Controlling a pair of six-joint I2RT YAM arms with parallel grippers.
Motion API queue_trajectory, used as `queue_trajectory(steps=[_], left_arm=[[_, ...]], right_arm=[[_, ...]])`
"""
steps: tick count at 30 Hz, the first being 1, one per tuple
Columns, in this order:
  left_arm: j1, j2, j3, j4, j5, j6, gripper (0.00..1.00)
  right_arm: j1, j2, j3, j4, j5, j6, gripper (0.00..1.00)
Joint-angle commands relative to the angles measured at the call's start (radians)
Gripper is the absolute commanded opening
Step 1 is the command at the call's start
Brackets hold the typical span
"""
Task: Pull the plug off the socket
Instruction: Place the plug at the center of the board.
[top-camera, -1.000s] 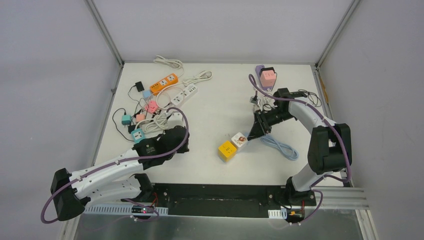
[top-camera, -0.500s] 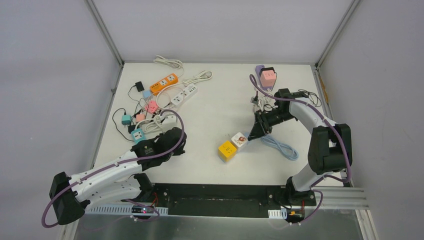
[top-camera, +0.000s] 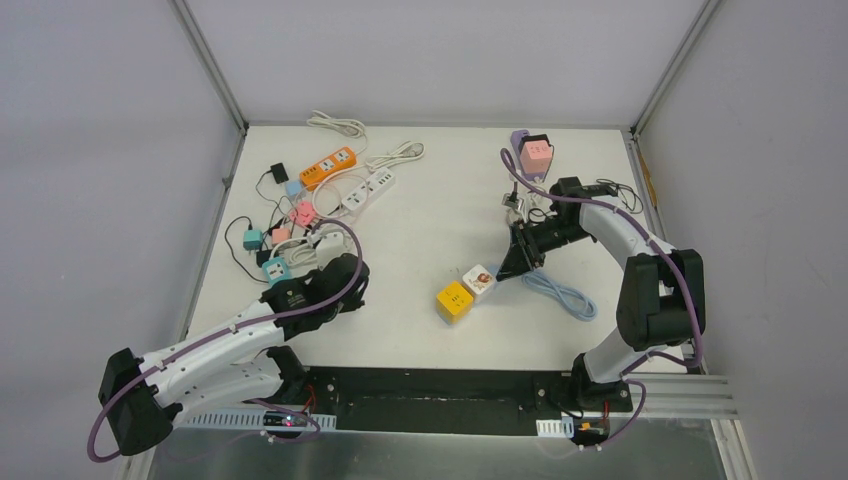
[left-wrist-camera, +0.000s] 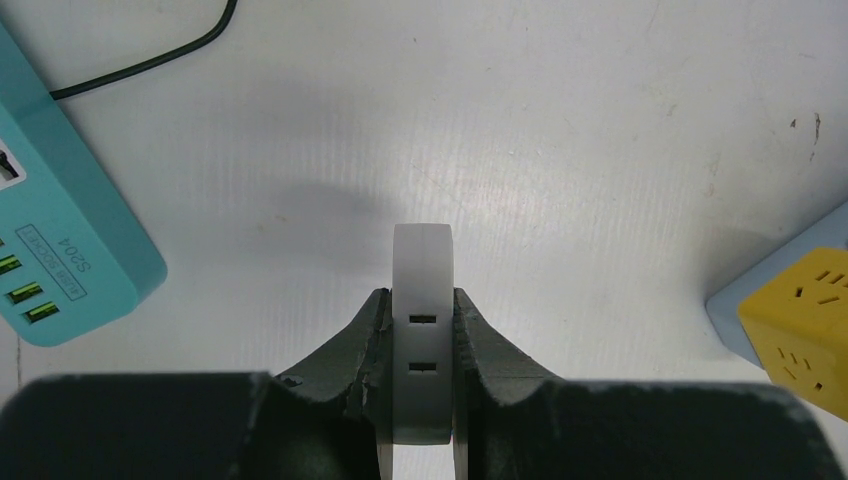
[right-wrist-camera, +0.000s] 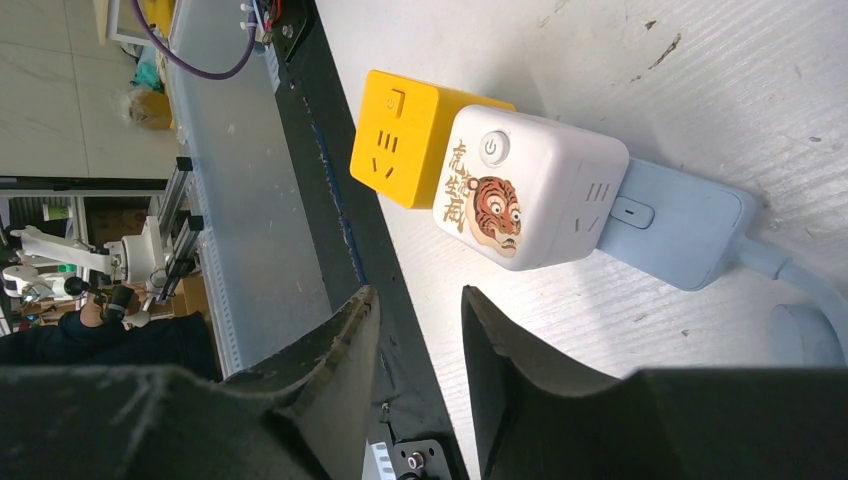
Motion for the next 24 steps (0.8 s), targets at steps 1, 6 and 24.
queue_trajectory(steps=[1, 6, 24], left_arm=[[0.017, -0.019, -0.01, -0.006, 0.015, -0.022, 0.0], [0.037, -0.013, -0.013, -0.009, 0.023, -0.017, 0.0], [0.353, 0.13, 0.048, 0.02, 0.206, 0.144, 0.0]], right_arm=[[-0.007, -0.048, -0.004, 0.021, -0.029, -0.029, 0.39], [-0.009, -0.048, -0.006, 0.023, -0.03, -0.027, 0.39], [-0.01, -0.049, -0.01, 0.025, -0.024, -0.024, 0.4]])
